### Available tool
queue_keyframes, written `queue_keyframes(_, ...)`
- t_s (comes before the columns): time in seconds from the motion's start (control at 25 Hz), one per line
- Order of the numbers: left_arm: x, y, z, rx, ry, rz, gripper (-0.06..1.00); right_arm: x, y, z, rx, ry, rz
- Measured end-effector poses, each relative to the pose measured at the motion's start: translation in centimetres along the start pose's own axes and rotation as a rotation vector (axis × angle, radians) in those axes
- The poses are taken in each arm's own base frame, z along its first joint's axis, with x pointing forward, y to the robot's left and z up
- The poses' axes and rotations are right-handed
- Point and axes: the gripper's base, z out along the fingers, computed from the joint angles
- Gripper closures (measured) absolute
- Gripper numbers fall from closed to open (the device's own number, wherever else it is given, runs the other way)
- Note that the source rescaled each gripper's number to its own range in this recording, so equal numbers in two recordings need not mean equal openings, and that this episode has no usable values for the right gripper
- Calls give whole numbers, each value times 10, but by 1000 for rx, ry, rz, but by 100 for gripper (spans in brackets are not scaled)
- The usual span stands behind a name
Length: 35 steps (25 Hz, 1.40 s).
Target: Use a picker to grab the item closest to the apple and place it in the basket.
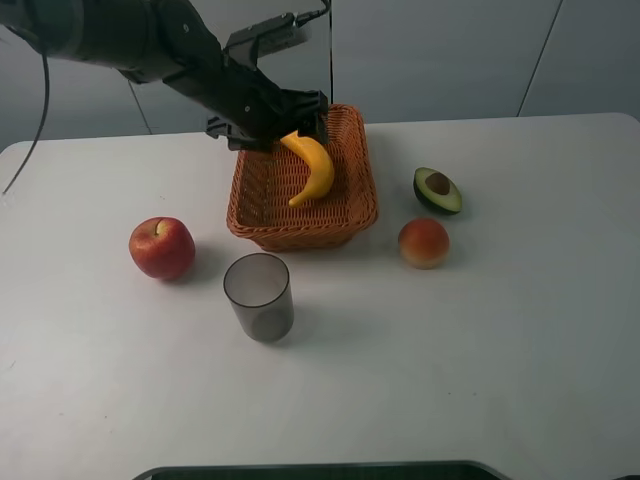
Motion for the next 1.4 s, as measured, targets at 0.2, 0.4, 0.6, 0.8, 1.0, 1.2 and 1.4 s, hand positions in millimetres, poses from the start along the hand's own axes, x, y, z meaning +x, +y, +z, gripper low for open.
queue_keyframes(0.2, -16, 5, -37, -56, -23, 140, -6, 0, 0, 0, 0, 0, 0)
queue_keyframes(0.4, -31, 47, -73, -168, 5, 128, -6, 0, 0, 0, 0, 0, 0)
queue_keyframes(0.6, -42, 98, -115, -260, 22, 46, -6, 0, 0, 0, 0, 0, 0)
queue_keyframes(0.8, -47, 138, -163, -335, 7, -26, -6, 0, 0, 0, 0, 0, 0)
queue_keyframes(1.0, -43, 145, -200, -370, -47, -41, -6, 0, 0, 0, 0, 0, 0)
queue_keyframes(1.2, -25, 135, -219, -372, -61, -35, -6, 0, 0, 0, 0, 0, 0)
queue_keyframes(1.4, 0, 123, -243, -380, -120, -18, -6, 0, 0, 0, 0, 0, 0)
